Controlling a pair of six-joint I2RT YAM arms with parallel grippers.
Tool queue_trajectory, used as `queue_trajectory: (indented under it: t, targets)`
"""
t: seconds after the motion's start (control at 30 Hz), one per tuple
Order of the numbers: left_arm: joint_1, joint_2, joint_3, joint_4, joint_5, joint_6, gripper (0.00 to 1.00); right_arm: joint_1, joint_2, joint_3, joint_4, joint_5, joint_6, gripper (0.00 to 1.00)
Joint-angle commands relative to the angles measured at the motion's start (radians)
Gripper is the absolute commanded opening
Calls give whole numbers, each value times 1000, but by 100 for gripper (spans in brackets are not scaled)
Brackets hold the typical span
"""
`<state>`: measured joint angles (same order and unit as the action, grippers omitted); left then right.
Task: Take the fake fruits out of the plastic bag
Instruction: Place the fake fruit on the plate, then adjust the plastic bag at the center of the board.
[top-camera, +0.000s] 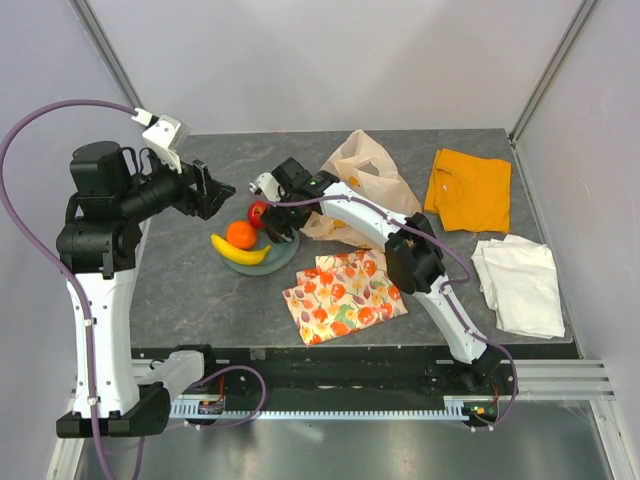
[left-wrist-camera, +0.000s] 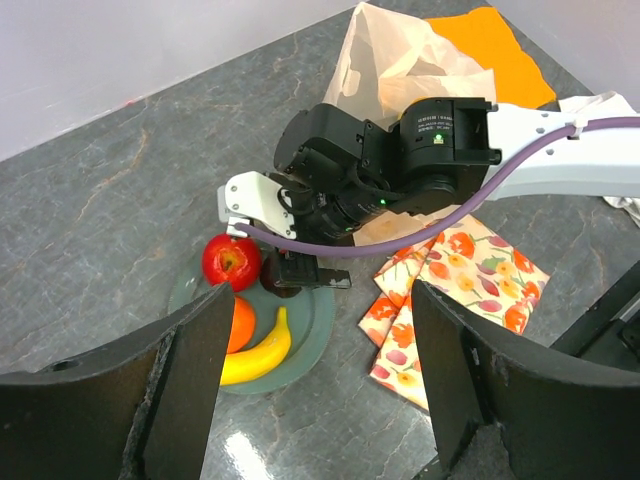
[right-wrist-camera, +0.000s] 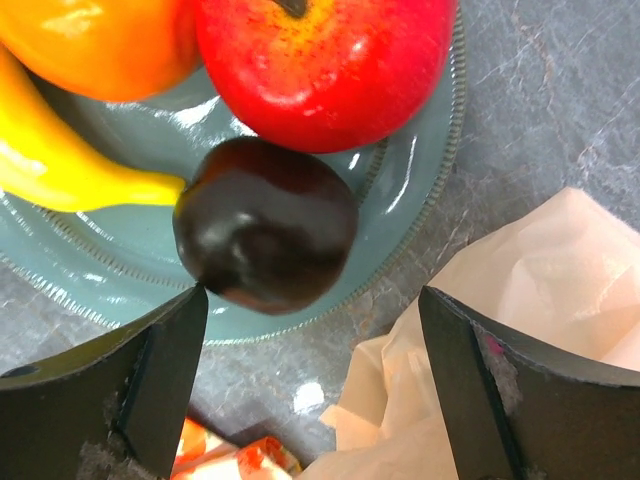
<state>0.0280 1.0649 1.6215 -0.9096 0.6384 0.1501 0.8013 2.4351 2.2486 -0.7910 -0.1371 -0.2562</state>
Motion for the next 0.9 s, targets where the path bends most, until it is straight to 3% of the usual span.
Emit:
queue_trajectory:
  t: [0.0,0.2,0.4,0.5,0.53,0.7,0.87]
  targets:
    - [7,-2,5,31,50,-35,79,3,-125,14,-66,-33,31,94]
    - [6,27,-9,37,128,-43,79,3,-307,32,-278,-172,-41,95]
    - [3,98,-78,120,159,-133,79,-31,-620,-176,-303,-292,-97,98]
    - [-11,168,-51,172,220,-202,81,-91,-689,-224,-303,-335,-113,98]
    - [-17,229,-16,176,253,-222,98,-112,-700,-233,-303,-361,-121,98]
    - [-161,378,60,172,256,-205,99,-221,-687,-271,-284,-322,-121,91]
    - [-322,493,67,155,140,-123,99,-278,-621,-304,-180,-282,-57,76]
